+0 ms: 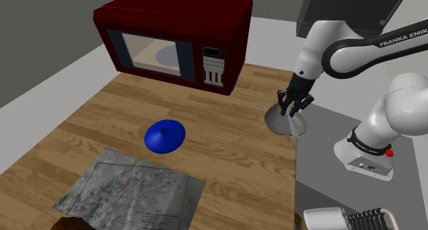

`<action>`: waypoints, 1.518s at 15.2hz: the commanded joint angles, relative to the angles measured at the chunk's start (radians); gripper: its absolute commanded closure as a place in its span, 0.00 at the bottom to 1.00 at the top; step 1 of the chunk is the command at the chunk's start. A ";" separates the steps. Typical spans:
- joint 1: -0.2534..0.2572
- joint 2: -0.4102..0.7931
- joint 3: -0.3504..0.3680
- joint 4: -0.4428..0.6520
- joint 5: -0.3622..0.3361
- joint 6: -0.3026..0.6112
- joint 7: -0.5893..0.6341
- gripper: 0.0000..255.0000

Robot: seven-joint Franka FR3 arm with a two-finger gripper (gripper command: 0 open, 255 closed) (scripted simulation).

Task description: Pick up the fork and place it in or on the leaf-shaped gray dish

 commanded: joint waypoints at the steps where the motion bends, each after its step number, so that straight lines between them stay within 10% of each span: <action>1: 0.000 0.006 -0.001 -0.004 0.002 0.010 -0.005 1.00; 6: 0.000 0.006 -0.001 -0.004 0.002 0.010 -0.005 1.00; 7: 0.000 0.006 -0.001 -0.004 0.002 0.010 -0.005 0.00; 23: -0.037 -0.087 -0.043 0.066 -0.065 -0.157 0.015 0.00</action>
